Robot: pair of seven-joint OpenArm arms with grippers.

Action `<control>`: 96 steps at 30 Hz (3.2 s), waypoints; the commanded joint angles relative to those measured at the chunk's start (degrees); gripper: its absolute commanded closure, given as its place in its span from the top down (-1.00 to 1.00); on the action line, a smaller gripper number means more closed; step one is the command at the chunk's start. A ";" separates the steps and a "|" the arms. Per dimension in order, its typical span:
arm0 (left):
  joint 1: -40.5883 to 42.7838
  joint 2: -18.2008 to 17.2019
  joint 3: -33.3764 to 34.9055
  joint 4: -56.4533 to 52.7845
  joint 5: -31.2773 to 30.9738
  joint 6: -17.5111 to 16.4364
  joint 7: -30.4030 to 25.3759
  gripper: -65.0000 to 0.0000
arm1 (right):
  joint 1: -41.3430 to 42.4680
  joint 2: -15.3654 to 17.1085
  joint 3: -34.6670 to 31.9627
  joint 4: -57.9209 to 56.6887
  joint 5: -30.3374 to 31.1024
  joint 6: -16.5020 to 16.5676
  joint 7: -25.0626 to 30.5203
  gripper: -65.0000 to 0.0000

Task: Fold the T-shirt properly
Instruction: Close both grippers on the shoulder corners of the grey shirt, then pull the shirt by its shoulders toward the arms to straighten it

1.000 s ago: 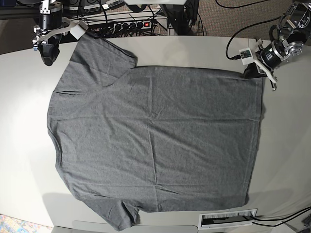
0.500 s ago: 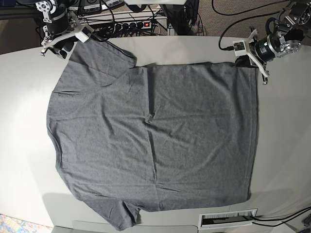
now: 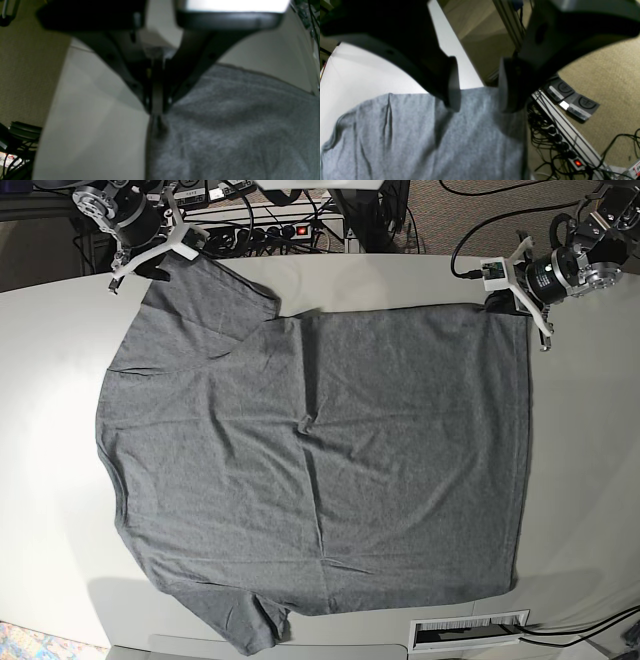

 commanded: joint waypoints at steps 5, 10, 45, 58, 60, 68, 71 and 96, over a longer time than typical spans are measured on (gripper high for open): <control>0.79 -1.07 0.22 -0.22 0.72 -2.16 2.34 -1.00 | -0.31 0.66 0.39 0.87 2.75 2.03 0.28 -0.16; 0.79 -1.05 0.22 -0.24 0.72 -2.12 2.25 -1.00 | 1.20 0.50 0.39 -0.33 2.64 1.99 0.50 -0.05; 6.25 -2.86 0.22 -0.20 -0.11 -3.82 2.12 -1.00 | -3.28 0.70 -0.68 -0.46 4.02 1.95 -8.85 -1.00; 19.63 -6.64 0.17 6.38 6.45 2.86 9.55 -1.00 | -11.69 0.68 -0.39 9.84 -3.72 1.62 -13.68 -1.00; 21.03 -7.63 0.17 7.48 8.04 4.76 10.84 -1.00 | -12.55 0.68 0.76 11.23 -4.61 1.01 -13.70 -1.00; 22.99 -9.03 0.17 10.99 16.02 14.97 15.76 -1.00 | -14.14 0.68 9.51 14.12 -2.43 -0.17 -13.03 -1.00; 22.67 -9.46 0.04 12.74 19.06 20.50 18.32 -1.00 | -14.12 0.68 11.43 14.12 -1.70 -0.50 -12.33 -1.00; 22.86 -6.43 -0.24 7.74 -0.72 18.47 19.21 -0.43 | -12.74 0.70 12.46 14.12 -1.42 -2.75 -10.03 -1.00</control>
